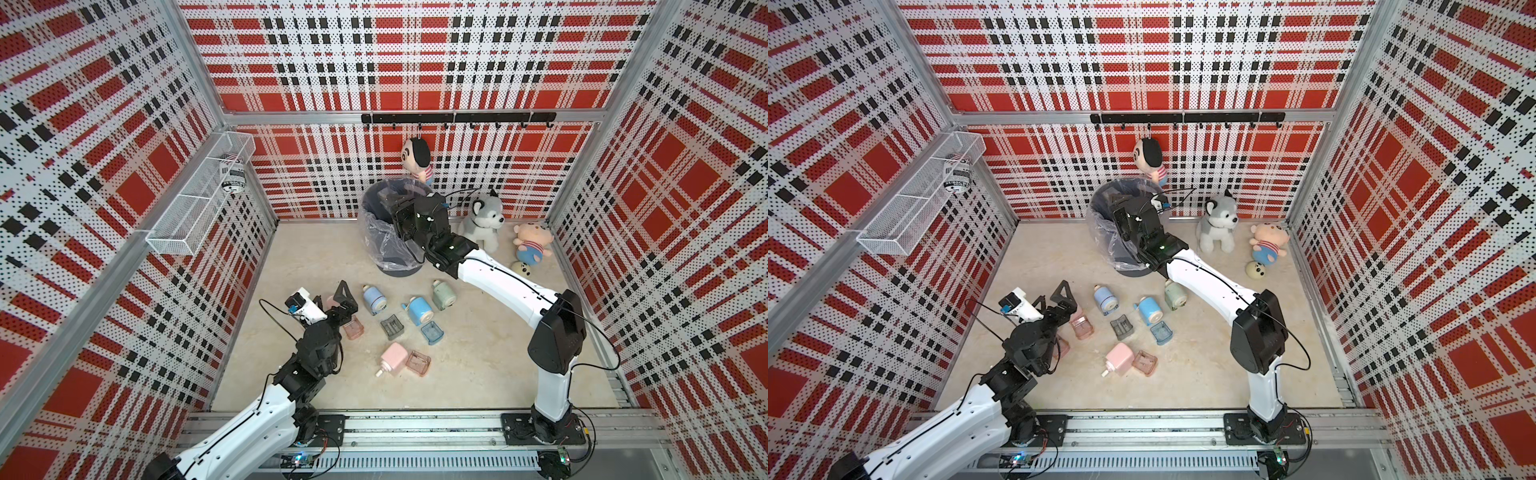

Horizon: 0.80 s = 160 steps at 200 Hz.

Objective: Take out the pencil sharpener tray and clean the shavings
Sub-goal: Pour the shavings into the trash bin.

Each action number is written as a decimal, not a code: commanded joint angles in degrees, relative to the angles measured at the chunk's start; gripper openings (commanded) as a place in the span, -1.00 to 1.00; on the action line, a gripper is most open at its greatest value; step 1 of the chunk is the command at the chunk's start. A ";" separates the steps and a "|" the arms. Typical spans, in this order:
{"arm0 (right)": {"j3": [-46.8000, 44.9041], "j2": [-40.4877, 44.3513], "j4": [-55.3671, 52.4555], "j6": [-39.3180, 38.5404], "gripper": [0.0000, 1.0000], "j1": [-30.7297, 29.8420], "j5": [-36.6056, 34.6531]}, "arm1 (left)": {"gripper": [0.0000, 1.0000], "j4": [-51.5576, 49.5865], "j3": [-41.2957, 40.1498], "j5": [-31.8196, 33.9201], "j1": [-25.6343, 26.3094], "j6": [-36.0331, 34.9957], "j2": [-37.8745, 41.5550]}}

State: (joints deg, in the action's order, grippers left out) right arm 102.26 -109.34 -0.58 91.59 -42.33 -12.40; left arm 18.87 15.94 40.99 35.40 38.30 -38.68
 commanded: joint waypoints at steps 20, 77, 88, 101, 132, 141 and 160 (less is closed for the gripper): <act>-3.20 4.13 -0.36 9.64 -0.14 0.31 -5.01 | 0.97 1.51 -1.00 -0.12 -0.42 0.36 -1.56; -1.60 3.43 -0.05 15.43 -0.17 0.91 -5.13 | 0.96 1.78 -1.22 0.20 -0.42 0.47 -2.02; -0.74 3.03 -0.04 16.04 -0.18 1.02 -5.02 | 0.97 1.83 -1.27 0.39 -0.42 0.46 -1.94; 0.62 2.53 -0.19 16.75 -0.19 1.11 -5.11 | 0.96 1.78 -1.35 0.57 -0.42 0.37 -1.84; 1.75 1.79 -0.38 18.80 -0.19 1.19 -5.25 | 0.97 1.78 -1.35 0.84 -0.41 0.28 -1.93; 0.91 1.77 0.22 19.60 -0.19 1.28 -5.26 | 0.96 1.78 -1.35 0.79 -0.41 0.28 -1.93; -2.68 1.85 1.74 21.86 -0.18 1.67 -4.73 | 0.96 1.78 -1.35 0.93 -0.42 0.20 -2.06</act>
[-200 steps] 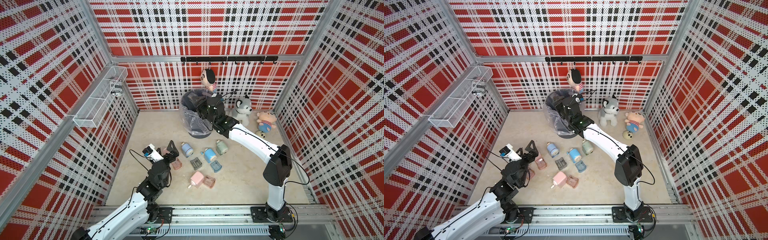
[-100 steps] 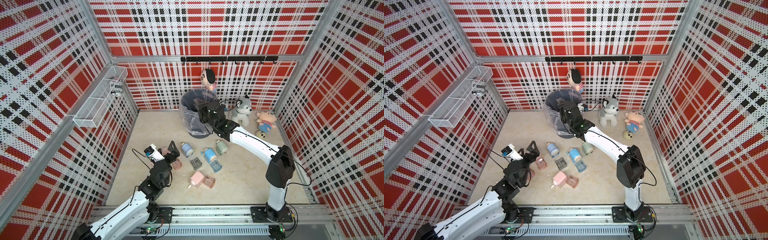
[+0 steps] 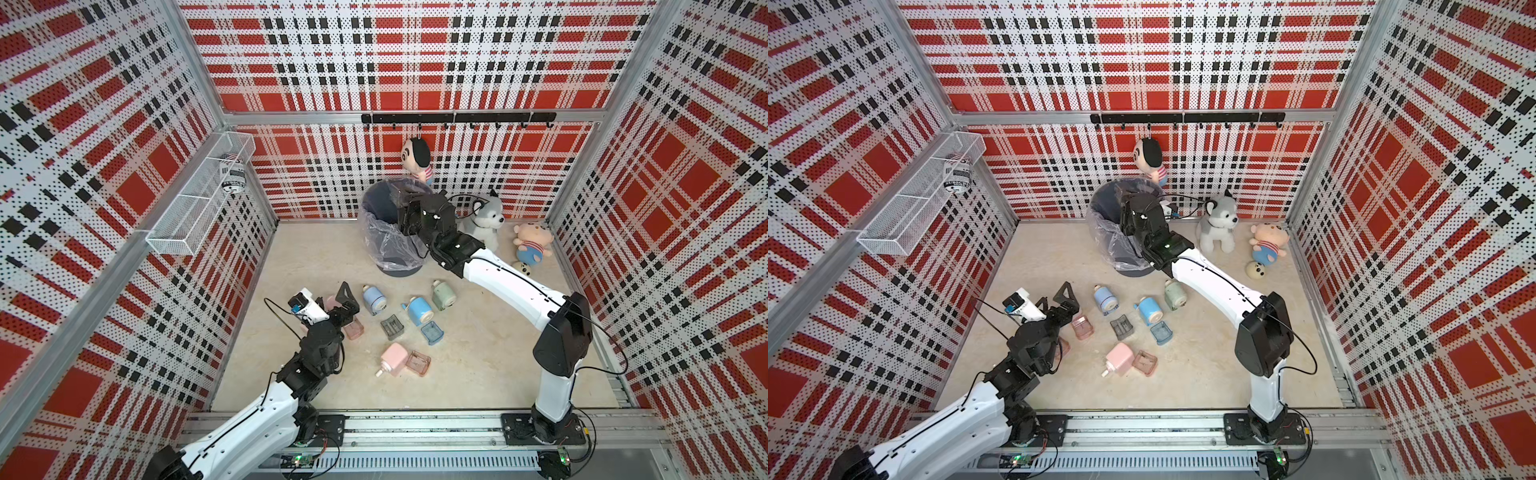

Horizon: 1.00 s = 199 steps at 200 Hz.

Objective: Take out the pencil sharpener tray and clean the shavings
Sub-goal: Pour the shavings into the trash bin.

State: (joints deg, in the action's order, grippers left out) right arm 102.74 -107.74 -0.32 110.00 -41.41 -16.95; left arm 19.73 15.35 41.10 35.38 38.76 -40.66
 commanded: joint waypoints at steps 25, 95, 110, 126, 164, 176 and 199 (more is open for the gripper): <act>-7.71 0.00 3.98 5.90 -0.19 1.46 1.25 | 0.97 1.13 -0.76 0.73 -0.39 -0.27 -0.29; -7.20 -0.14 4.45 5.52 -0.21 1.86 2.38 | 0.96 1.38 -0.68 0.81 -0.48 -0.36 -0.86; -5.55 -0.53 4.08 5.35 -0.21 1.86 2.59 | 0.96 1.54 -0.68 0.79 -0.48 -0.36 -1.18; -2.81 -1.20 3.22 4.84 -0.21 1.86 2.95 | 0.96 1.54 -0.59 0.71 -0.49 -0.31 -1.43; 1.50 -1.86 2.20 4.46 -0.21 1.51 2.88 | 0.96 1.74 -0.68 0.56 -0.49 -0.23 -1.70; 0.71 -1.77 2.69 4.83 -0.20 1.51 2.96 | 0.96 1.72 -0.68 0.55 -0.54 -0.27 -1.71; -3.33 -1.24 5.05 6.06 -0.20 1.59 2.85 | 0.96 1.83 -0.65 0.56 -0.54 -0.27 -1.93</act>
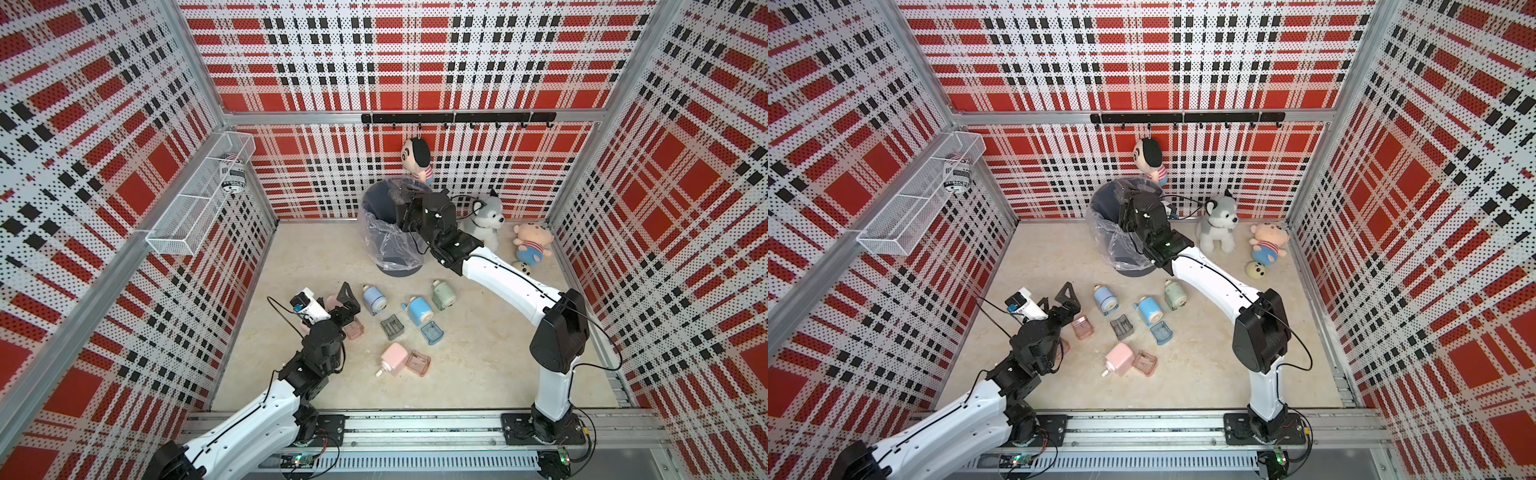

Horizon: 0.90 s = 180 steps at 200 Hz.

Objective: Take out the pencil sharpener tray and clean the shavings
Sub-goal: Pour the shavings into the trash bin.

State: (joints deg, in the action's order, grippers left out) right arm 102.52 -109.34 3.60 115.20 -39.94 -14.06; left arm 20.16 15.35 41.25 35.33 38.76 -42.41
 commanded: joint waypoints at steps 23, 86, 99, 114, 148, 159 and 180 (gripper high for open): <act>-6.35 0.28 2.17 1.67 -0.20 0.57 0.66 | 0.96 1.47 -0.59 0.29 -0.53 -0.14 -0.47; -6.53 0.45 3.43 1.04 -0.19 0.66 0.89 | 0.96 1.46 -0.53 -0.03 -0.52 0.08 -0.74; -5.99 0.49 3.61 0.85 -0.19 0.63 0.95 | 0.97 1.51 -0.59 -0.03 -0.52 0.08 -0.74; -4.10 0.22 3.52 0.21 -0.19 0.66 1.35 | 0.97 1.55 -0.59 -0.16 -0.53 0.09 -0.85; -0.82 0.51 2.56 -1.84 -0.17 0.22 0.96 | 0.97 1.68 -0.59 -0.39 -0.51 0.02 -0.83; -1.15 0.84 2.79 -1.91 -0.17 0.13 0.88 | 0.96 1.72 -0.59 -0.39 -0.53 0.00 -0.89; -4.17 1.42 4.38 -1.07 -0.17 0.12 0.81 | 0.96 1.81 -0.59 -0.56 -0.51 0.00 -1.03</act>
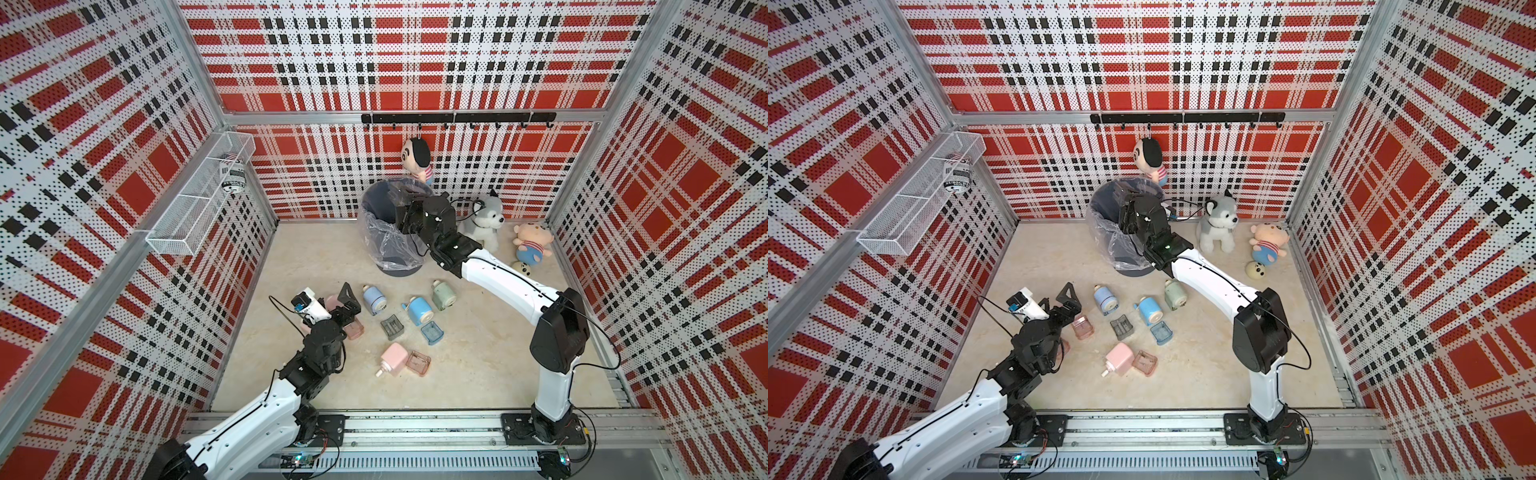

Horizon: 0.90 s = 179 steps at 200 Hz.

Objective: Take out the pencil sharpener tray and clean the shavings
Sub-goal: Pour the shavings into the trash bin.

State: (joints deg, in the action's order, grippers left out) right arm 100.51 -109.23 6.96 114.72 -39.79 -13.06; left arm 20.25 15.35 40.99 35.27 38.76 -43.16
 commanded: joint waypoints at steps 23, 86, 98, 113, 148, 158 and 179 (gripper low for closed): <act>-6.05 1.09 3.44 1.00 -0.18 0.20 0.10 | 0.97 1.88 -0.59 -0.39 -0.46 0.00 -0.35; -4.04 -0.01 3.24 -0.16 -0.18 0.33 0.93 | 0.96 1.82 -0.50 -0.78 -0.46 -0.09 -0.39; -3.27 0.05 3.18 -0.62 -0.18 0.33 0.98 | 0.96 1.83 -0.50 -1.04 -0.36 -0.20 -0.35; -1.75 0.28 2.99 -1.53 -0.18 0.25 0.96 | 0.97 1.87 -0.50 -1.18 -0.41 -0.31 -0.27; -1.38 1.27 2.57 -3.18 -0.18 -0.20 0.27 | 0.96 1.96 -0.58 -1.44 -0.29 -0.53 0.35; -2.68 1.22 3.38 -2.74 -0.18 -0.20 0.50 | 0.97 2.10 -0.67 -1.51 -0.28 -0.61 0.53; -6.01 1.15 4.96 -1.23 -0.18 -0.07 0.57 | 0.97 2.17 -0.76 -1.44 -0.27 -0.61 0.55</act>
State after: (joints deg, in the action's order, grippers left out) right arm 97.47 -109.06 10.24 113.30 -39.79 -12.45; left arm 20.73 15.35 39.92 35.27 38.74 -43.13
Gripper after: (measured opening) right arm 0.584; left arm 0.982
